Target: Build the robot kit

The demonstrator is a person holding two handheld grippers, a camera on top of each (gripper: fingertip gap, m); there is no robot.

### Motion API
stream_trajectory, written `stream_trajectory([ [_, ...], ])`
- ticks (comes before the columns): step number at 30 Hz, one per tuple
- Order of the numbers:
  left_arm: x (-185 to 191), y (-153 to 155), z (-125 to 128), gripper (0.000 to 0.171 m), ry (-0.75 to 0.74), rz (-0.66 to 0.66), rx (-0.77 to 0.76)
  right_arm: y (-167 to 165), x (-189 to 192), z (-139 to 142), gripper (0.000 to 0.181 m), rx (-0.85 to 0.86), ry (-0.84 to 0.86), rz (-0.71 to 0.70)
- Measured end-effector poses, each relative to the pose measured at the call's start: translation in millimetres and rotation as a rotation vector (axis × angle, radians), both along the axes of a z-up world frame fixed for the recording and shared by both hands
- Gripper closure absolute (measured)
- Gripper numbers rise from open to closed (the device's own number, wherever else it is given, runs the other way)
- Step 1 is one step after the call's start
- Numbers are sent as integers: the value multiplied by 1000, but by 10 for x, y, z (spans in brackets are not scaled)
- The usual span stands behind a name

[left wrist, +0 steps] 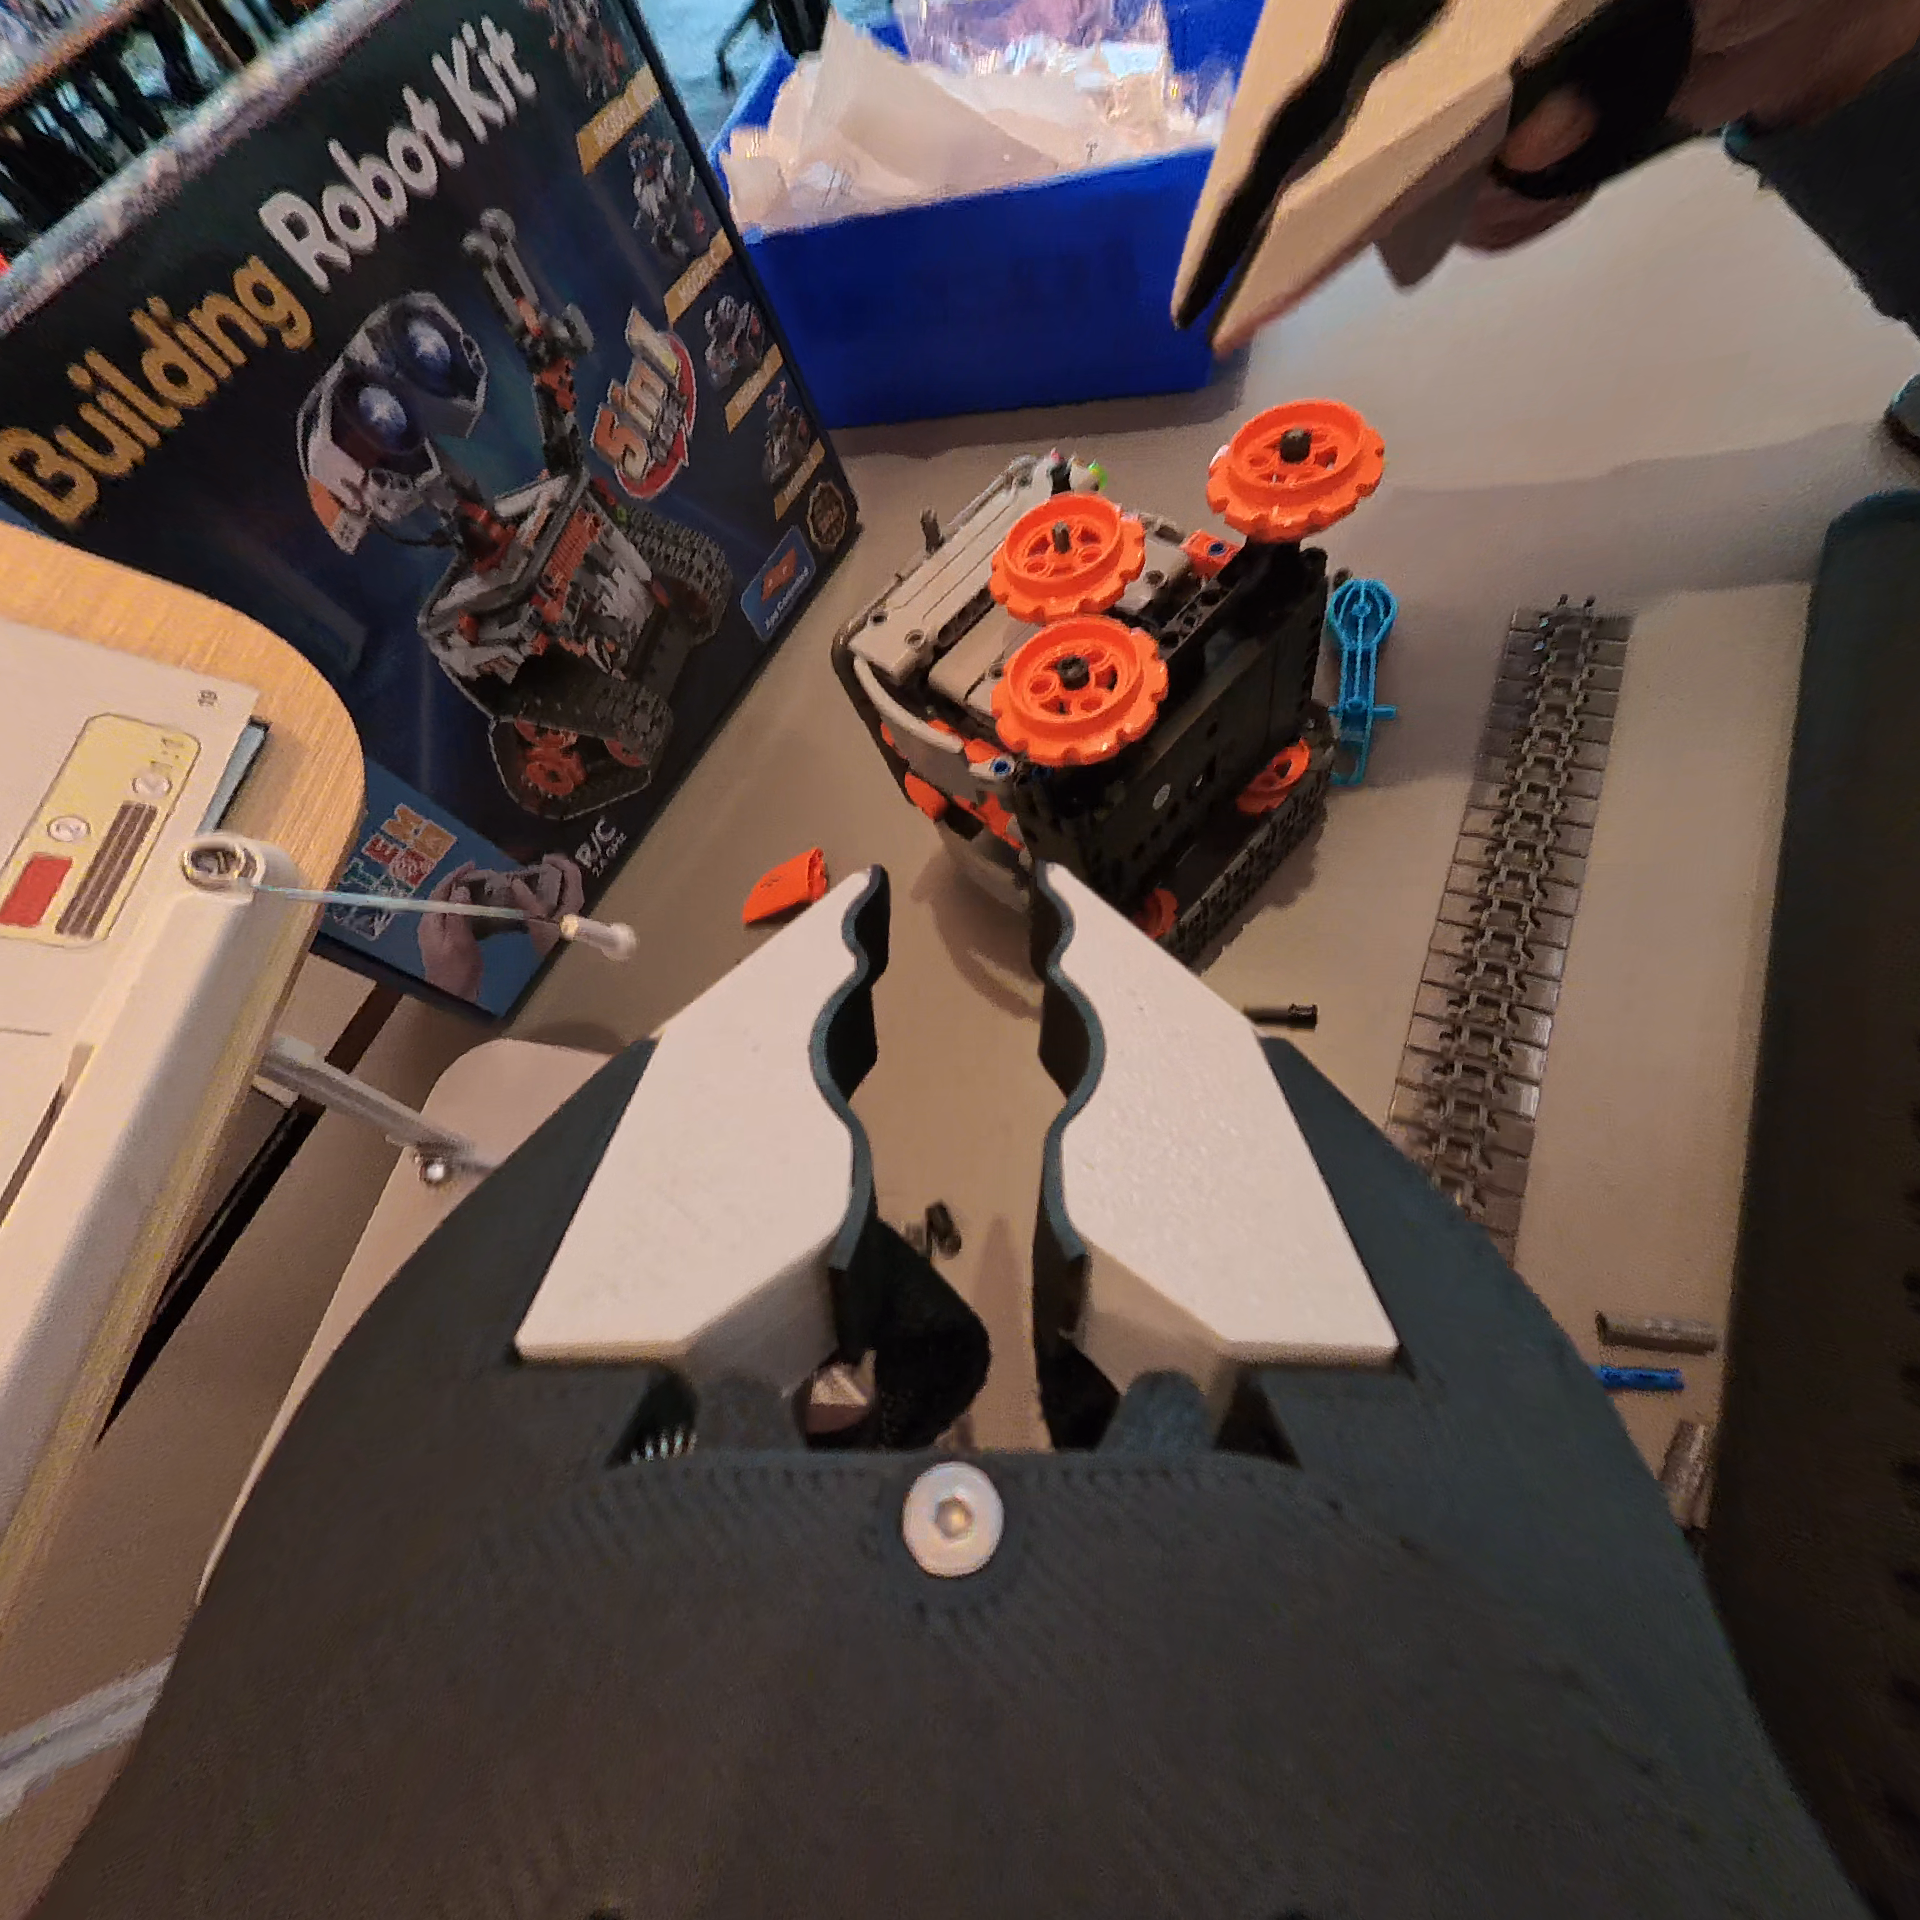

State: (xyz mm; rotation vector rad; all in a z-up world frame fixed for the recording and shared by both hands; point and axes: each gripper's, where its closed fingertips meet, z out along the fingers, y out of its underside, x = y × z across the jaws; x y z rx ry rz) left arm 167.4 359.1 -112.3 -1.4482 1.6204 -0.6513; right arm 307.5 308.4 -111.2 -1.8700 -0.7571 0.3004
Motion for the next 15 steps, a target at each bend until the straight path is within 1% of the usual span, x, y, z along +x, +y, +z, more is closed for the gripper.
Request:
stream_trajectory([
  [2,132,-102,49,144,-51,-48,6,-69,-111,-19,174,-4,-13,45],
  [4,274,-113,71,139,-81,-54,31,-86,-151,-43,170,-14,-39,51],
  [7,425,-171,37,133,-90,-107,12,-157,-247,-52,161,-39,-18,105],
  [8,456,-201,3,132,-78,-126,2,-191,-283,-58,156,-44,-13,130],
  [9,491,-201,-29,132,-70,-129,7,-203,-303,-60,154,-46,-7,140],
  [12,574,-260,-122,135,-64,-167,-26,-189,-323,-63,156,-47,0,143],
  [14,599,-258,-142,136,-74,-170,-24,-188,-336,-96,169,-55,-10,148],
  [15,600,-260,-142,137,-73,-171,-28,-186,-343,-113,173,-59,-13,150],
])
